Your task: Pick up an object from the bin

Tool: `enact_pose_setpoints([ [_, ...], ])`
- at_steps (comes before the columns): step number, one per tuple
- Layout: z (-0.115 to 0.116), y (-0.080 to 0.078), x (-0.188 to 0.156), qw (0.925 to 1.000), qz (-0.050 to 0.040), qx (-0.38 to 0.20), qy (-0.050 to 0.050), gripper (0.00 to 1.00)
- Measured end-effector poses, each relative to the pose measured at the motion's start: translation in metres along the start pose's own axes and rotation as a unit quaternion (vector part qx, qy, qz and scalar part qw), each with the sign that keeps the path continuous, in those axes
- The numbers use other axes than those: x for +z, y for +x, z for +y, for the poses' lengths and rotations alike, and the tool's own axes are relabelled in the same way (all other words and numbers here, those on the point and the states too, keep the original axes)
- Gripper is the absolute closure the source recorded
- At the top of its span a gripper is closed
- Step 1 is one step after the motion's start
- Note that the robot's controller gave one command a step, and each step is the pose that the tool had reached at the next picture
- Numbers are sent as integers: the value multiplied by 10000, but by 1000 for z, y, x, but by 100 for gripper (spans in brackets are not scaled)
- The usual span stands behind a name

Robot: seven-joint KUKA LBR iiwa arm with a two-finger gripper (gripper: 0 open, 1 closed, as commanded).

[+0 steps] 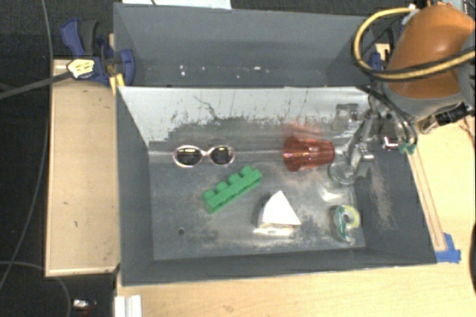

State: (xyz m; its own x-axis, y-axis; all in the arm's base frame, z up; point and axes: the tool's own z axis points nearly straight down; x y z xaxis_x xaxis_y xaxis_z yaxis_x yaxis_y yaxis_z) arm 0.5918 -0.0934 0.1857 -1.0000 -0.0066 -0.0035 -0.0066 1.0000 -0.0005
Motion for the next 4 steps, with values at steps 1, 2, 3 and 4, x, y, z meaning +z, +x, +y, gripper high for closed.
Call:
enact_pose_setpoints([
  [1, -3, 25, 61, 9989, -2, -474, -1, 0],
  [2, 8, 56, 48, 9987, -22, -511, 1, 0],
  [3, -5, 85, 106, 9883, -15, -1526, -2, 0],
  [4, -28, 99, 99, 9658, -48, -2594, 18, 100],
])
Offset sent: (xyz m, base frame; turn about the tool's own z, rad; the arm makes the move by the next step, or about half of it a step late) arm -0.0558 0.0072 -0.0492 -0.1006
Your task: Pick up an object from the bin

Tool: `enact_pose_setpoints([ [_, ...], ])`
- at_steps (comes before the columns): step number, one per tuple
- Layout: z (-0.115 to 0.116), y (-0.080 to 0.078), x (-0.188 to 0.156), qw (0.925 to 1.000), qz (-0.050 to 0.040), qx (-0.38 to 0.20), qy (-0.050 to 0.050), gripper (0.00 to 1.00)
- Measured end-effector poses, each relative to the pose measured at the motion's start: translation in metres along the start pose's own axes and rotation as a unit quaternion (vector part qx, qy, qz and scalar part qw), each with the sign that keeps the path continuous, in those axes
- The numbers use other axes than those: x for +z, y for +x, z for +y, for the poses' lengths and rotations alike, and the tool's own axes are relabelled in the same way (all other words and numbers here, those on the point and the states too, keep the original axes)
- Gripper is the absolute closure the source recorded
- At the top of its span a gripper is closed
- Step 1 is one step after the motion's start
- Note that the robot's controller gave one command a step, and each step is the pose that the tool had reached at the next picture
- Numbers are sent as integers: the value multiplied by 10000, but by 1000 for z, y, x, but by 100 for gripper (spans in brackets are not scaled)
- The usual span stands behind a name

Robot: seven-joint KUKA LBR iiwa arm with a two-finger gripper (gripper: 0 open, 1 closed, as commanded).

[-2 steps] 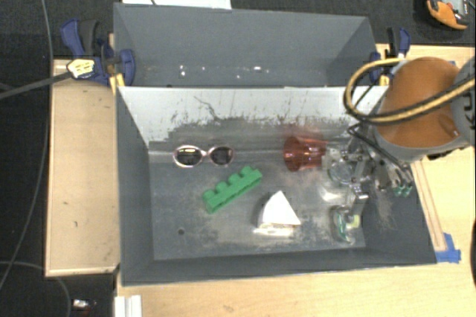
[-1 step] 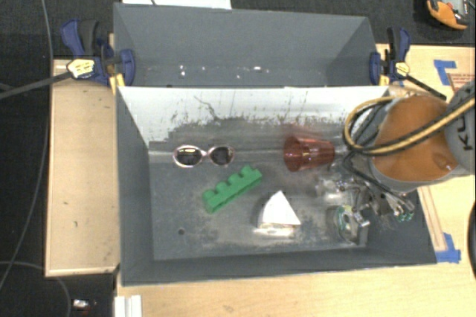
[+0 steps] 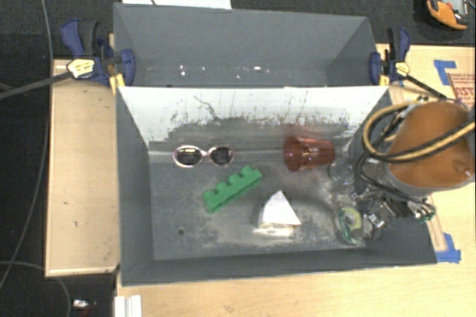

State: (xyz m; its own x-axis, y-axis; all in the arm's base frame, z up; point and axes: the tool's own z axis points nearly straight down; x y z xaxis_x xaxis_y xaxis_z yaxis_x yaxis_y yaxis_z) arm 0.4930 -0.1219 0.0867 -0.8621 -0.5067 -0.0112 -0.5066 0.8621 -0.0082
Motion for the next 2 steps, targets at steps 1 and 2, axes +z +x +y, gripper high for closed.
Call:
enact_pose_setpoints([
  [1, 0, 0, 0, 10000, -1, -10, 0, 100],
  [2, 0, 0, 0, 10000, -1, -17, 1, 100],
])
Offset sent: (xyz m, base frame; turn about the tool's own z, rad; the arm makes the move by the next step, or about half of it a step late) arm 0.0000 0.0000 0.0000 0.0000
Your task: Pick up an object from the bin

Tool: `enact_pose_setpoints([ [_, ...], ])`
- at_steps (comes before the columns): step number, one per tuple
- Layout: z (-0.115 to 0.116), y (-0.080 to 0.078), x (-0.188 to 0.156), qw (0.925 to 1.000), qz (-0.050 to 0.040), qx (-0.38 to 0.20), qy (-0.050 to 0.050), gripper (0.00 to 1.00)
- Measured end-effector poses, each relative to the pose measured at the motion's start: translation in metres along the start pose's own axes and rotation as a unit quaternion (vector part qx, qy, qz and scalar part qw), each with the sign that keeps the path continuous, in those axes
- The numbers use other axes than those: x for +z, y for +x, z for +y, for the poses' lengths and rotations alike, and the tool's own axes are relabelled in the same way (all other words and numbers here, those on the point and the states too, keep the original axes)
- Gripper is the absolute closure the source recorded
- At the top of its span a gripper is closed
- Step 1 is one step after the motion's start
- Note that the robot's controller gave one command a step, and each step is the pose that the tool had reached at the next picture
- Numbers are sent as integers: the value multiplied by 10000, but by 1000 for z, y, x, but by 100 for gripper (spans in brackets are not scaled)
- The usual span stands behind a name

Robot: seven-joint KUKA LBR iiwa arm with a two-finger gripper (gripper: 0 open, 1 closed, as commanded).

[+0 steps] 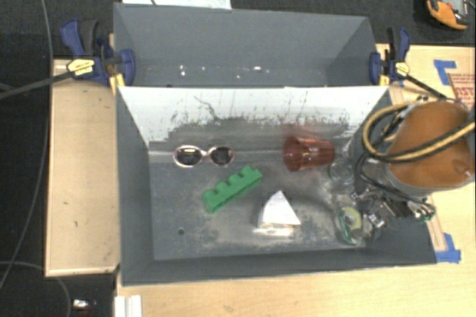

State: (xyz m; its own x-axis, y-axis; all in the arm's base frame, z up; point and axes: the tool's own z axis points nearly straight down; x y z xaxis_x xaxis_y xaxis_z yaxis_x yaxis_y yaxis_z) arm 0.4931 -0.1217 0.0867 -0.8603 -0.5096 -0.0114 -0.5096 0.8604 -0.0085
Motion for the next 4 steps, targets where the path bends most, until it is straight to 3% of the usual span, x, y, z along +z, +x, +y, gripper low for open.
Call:
enact_pose_setpoints([
  [1, 0, 0, 0, 10000, 0, -1, 0, 100],
  [2, 2, 0, -49, 9971, -16, -767, 4, 100],
  [3, 2, 0, -49, 9971, -16, -761, 3, 100],
  [4, -1, 2, -113, 9954, -38, -956, 24, 100],
])
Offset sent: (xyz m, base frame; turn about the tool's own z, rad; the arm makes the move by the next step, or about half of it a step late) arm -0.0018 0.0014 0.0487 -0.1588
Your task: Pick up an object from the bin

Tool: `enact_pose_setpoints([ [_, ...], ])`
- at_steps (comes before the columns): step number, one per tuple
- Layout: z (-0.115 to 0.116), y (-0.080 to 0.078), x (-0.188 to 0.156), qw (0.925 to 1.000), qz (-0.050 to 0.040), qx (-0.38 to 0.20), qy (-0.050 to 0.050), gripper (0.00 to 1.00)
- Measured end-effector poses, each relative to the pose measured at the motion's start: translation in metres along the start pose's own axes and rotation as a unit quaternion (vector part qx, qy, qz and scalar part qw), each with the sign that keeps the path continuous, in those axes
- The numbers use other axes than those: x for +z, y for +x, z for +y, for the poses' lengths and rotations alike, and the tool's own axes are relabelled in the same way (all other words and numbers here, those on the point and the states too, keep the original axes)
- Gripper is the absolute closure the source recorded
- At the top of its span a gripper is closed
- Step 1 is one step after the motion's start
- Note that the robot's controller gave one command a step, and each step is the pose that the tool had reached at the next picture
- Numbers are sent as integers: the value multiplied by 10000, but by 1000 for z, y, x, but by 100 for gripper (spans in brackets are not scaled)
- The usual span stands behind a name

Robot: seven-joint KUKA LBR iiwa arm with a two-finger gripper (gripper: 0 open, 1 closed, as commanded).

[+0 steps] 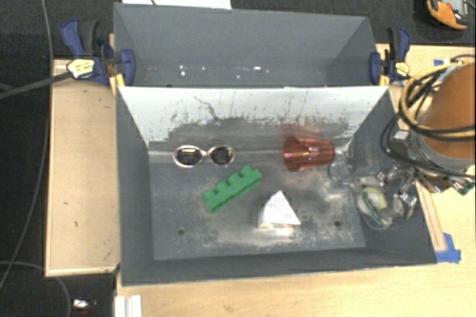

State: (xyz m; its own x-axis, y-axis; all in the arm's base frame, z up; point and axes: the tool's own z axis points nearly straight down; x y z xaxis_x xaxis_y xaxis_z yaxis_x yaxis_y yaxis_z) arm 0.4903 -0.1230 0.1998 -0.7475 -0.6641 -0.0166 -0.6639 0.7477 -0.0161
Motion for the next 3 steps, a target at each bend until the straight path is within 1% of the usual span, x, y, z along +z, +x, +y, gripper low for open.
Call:
enact_pose_setpoints([
  [1, 1, -13, -42, 9998, 21, 173, -38, 100],
  [2, -13, 22, 19, 9940, 18, -1091, -43, 100],
  [3, -5, 12, 20, 9969, 6, -780, -48, 100],
])
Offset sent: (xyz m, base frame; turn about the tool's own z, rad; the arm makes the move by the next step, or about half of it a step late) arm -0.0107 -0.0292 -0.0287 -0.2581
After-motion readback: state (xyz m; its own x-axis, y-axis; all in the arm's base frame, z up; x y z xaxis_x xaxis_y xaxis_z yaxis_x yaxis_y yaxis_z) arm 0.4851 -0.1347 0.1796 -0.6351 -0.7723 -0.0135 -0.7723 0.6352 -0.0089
